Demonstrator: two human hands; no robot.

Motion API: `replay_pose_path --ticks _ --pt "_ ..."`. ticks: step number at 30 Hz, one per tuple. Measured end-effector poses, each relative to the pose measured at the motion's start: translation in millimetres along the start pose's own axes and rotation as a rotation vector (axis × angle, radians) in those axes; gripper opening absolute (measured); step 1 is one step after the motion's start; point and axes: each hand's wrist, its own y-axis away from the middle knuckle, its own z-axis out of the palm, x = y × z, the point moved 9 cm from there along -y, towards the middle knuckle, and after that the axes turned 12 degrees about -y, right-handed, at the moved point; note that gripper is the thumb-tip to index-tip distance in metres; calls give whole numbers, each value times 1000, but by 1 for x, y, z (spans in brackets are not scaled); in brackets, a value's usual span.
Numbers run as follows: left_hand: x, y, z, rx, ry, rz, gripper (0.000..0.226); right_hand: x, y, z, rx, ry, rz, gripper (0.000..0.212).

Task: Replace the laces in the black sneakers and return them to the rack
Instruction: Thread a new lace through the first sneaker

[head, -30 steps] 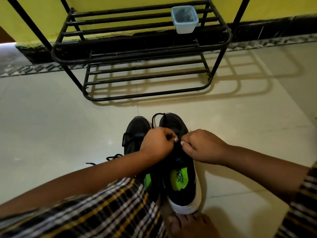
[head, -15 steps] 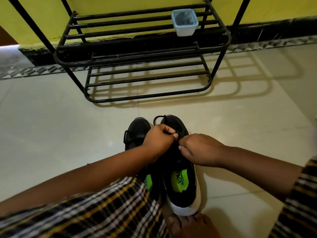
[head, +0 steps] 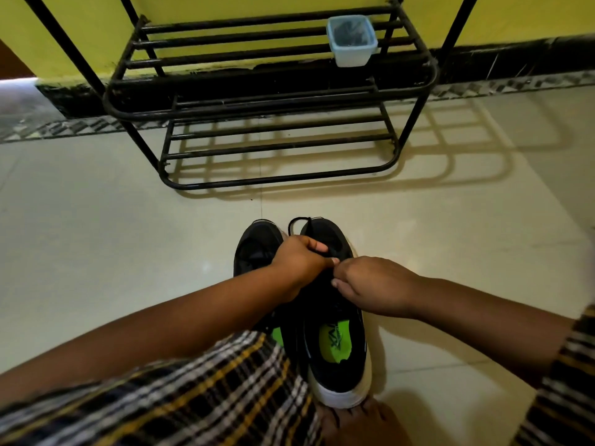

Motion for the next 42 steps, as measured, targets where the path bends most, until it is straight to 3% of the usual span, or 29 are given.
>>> replay_pose_path --ticks 6,10,15,19,23,26,36,39,42 --pt "-4 -4 5 -23 -25 13 18 20 0 2 -47 -411 198 38" --pt "-3 -5 6 -11 -86 39 21 50 -1 6 61 -625 394 38" --pt "-1 -1 9 -50 -101 96 17 47 -7 -4 207 -527 328 29" --pt "12 14 4 -94 -187 218 18 44 -3 -14 304 -520 288 36" --pt "26 39 -16 16 -487 380 33 46 1 -30 417 -476 259 38" --pt "16 56 -25 36 -662 388 44 40 4 -40 493 -496 209 38" --pt "0 84 3 -128 -963 489 75 14 49 -87 823 -889 46 28" --pt "4 85 10 -137 -1053 555 89 0 63 -112 873 -1094 -17 30" --pt "0 81 11 -123 -1187 581 88 -7 67 -130 909 -1395 -113 32"
